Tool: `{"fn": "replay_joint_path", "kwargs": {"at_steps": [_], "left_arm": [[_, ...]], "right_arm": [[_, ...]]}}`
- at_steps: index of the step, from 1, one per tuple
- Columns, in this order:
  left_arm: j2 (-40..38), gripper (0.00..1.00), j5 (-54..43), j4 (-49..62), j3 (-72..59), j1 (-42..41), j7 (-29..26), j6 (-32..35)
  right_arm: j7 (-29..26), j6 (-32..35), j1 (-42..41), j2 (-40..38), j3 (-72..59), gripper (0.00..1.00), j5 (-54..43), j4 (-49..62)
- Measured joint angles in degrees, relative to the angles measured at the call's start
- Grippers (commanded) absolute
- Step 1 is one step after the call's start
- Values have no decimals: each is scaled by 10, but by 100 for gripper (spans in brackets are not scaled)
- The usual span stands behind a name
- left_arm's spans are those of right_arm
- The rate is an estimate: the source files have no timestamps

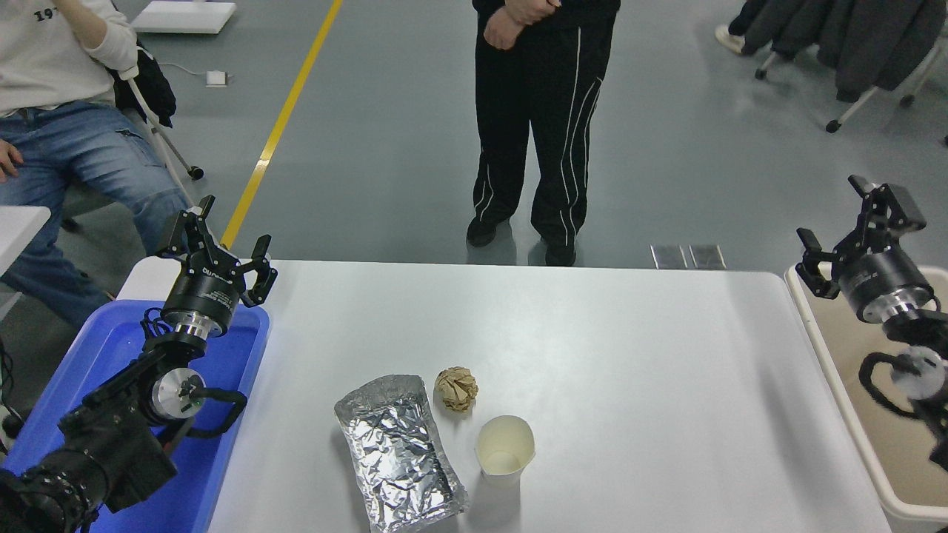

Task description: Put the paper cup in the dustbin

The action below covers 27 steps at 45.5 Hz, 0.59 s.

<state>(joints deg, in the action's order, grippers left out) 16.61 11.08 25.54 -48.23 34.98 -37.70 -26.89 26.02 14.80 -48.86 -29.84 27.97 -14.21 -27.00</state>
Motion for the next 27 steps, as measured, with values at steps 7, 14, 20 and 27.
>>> {"fn": "replay_joint_path", "kwargs": {"at_steps": [7, 14, 20, 27], "left_arm": [[0, 100, 0, 0, 0, 0, 0, 0], [0, 100, 0, 0, 0, 0, 0, 0], [0, 100, 0, 0, 0, 0, 0, 0], [0, 100, 0, 0, 0, 0, 0, 0]], "right_arm": [[0, -2, -104, 2, -171, 100, -9, 17], [1, -1, -194, 27, -322, 99, -35, 22], [1, 1, -257, 56, -438, 100, -102, 12], [1, 2, -324, 74, -530, 99, -216, -54]]}}
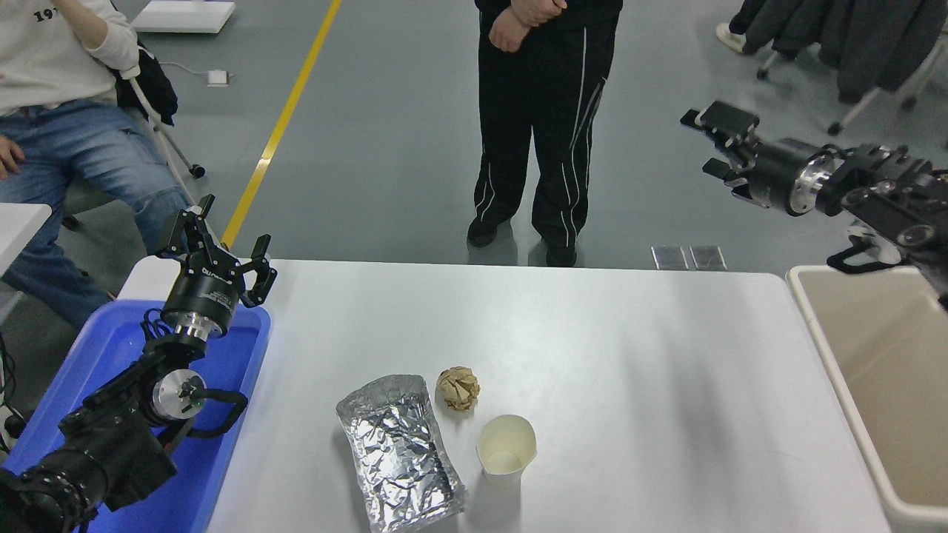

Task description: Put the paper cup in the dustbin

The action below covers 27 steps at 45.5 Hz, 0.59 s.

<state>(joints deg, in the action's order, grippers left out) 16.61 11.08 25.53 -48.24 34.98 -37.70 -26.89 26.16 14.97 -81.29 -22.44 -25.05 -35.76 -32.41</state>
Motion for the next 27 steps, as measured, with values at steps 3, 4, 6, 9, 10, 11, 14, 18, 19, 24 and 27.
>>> {"fn": "replay_joint_path", "kwargs": {"at_steps": [3, 4, 6, 9, 10, 11, 14, 18, 19, 24, 27], "left_arm": [[0, 100, 0, 0, 0, 0, 0, 0], [0, 100, 0, 0, 0, 0, 0, 0], [0, 100, 0, 0, 0, 0, 0, 0], [0, 100, 0, 0, 0, 0, 0, 0], [0, 100, 0, 0, 0, 0, 0, 0], [0, 100, 0, 0, 0, 0, 0, 0], [0, 100, 0, 0, 0, 0, 0, 0], [0, 100, 0, 0, 0, 0, 0, 0], [0, 100, 0, 0, 0, 0, 0, 0], [0, 100, 0, 0, 0, 0, 0, 0], [0, 100, 0, 0, 0, 0, 0, 0]], "right_arm": [[0, 0, -25, 0, -24, 100, -49, -43], [0, 0, -32, 0, -29, 99, -62, -57], [0, 1, -49, -3, -43, 99, -99, -97], [0, 3, -68, -8, -57, 100, -131, -142], [0, 5, -73, -9, -62, 99, -140, -157], [0, 6, -78, -9, -67, 99, -148, -171], [-1, 9, -94, -12, -86, 99, -170, -212], [-1, 13, -109, -12, -108, 99, -191, -257], [-2, 14, -112, -11, -114, 99, -196, -269], [-4, 17, -119, -1, -134, 99, -208, -300], [-5, 19, -119, 8, -146, 99, -212, -313]]}}
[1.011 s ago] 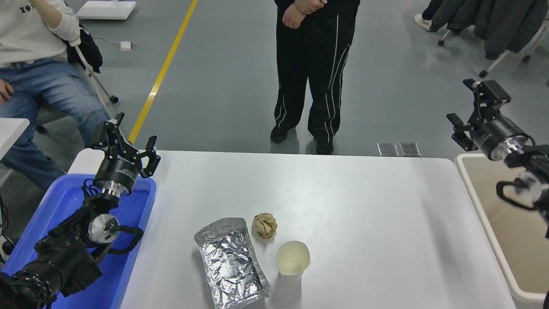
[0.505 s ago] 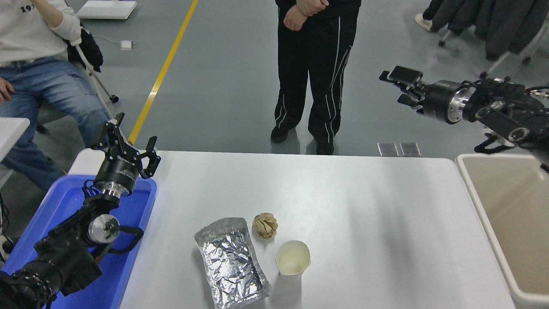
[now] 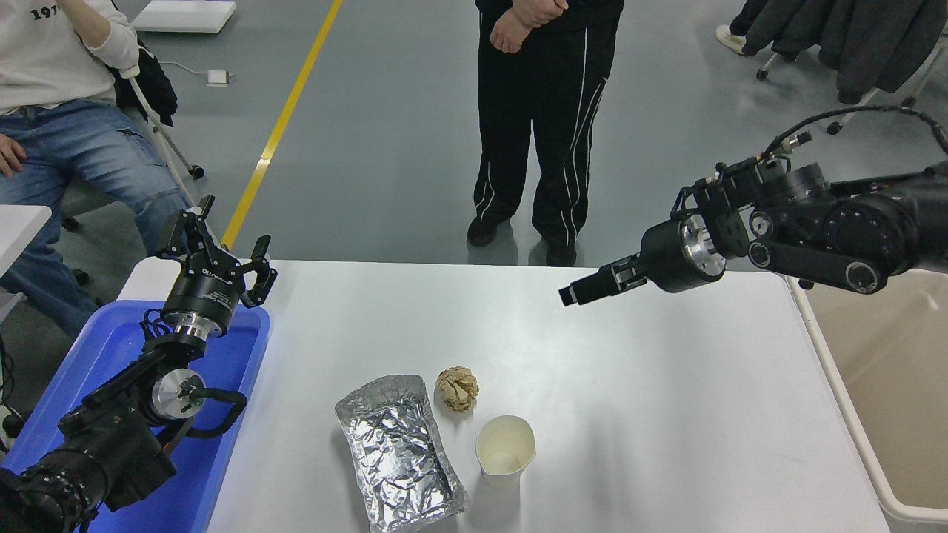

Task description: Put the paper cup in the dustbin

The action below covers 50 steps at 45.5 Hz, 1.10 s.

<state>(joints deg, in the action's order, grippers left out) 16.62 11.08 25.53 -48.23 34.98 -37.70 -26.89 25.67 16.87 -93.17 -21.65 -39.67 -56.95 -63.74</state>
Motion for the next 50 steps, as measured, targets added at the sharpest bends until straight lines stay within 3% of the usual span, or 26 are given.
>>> {"fn": "replay_joint_path", "kwargs": {"at_steps": [7, 27, 50], "left_arm": [[0, 100, 0, 0, 0, 0, 0, 0], [0, 100, 0, 0, 0, 0, 0, 0], [0, 100, 0, 0, 0, 0, 0, 0]], "right_arm": [[-23, 2, 9, 17, -18, 99, 18, -17], [-202, 4, 20, 52, -47, 99, 207, -74], [-245, -3, 24, 101, -24, 99, 278, -139]]}}
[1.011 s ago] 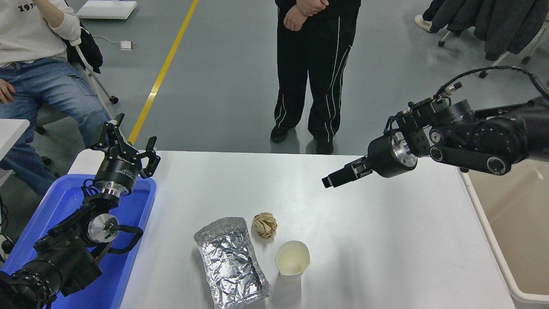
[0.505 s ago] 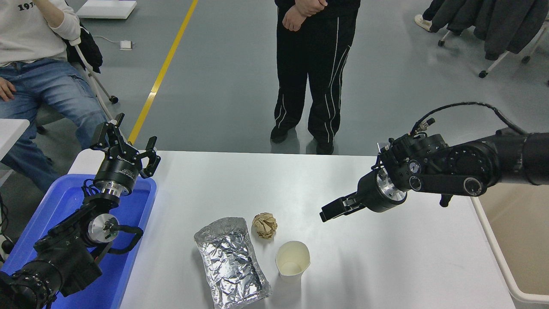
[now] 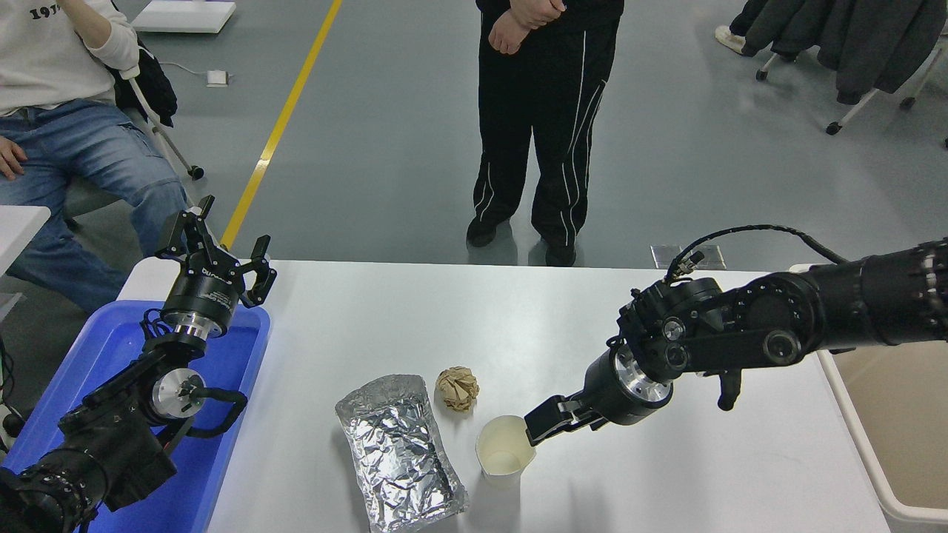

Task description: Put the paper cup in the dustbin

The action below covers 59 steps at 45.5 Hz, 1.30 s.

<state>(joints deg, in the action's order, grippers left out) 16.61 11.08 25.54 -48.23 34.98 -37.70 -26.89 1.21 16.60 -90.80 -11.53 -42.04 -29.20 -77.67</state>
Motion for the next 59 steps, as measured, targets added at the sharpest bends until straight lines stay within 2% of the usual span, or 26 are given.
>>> {"fn": "replay_joint_path", "kwargs": {"at_steps": [19, 34, 39, 41, 44, 48, 49, 59], "left_arm": [[0, 100, 0, 0, 0, 0, 0, 0], [0, 100, 0, 0, 0, 0, 0, 0], [0, 100, 0, 0, 0, 0, 0, 0], [0, 100, 0, 0, 0, 0, 0, 0], [0, 100, 0, 0, 0, 0, 0, 0], [0, 100, 0, 0, 0, 0, 0, 0], [0, 100, 0, 0, 0, 0, 0, 0], [0, 100, 0, 0, 0, 0, 0, 0]], "right_arm": [[-3, -26, 46, 33, 9, 99, 6, 57], [-2, -64, 84, 40, 10, 96, -46, 82], [-1, -85, 98, 45, 8, 82, -75, 85], [0, -96, 104, 46, 7, 72, -93, 86], [0, -112, 112, 48, 5, 46, -118, 88], [1, -127, 117, 49, 3, 4, -143, 89], [1, -130, 118, 49, 2, 0, -149, 89], [2, -145, 112, 48, -20, 0, -180, 90]]}}
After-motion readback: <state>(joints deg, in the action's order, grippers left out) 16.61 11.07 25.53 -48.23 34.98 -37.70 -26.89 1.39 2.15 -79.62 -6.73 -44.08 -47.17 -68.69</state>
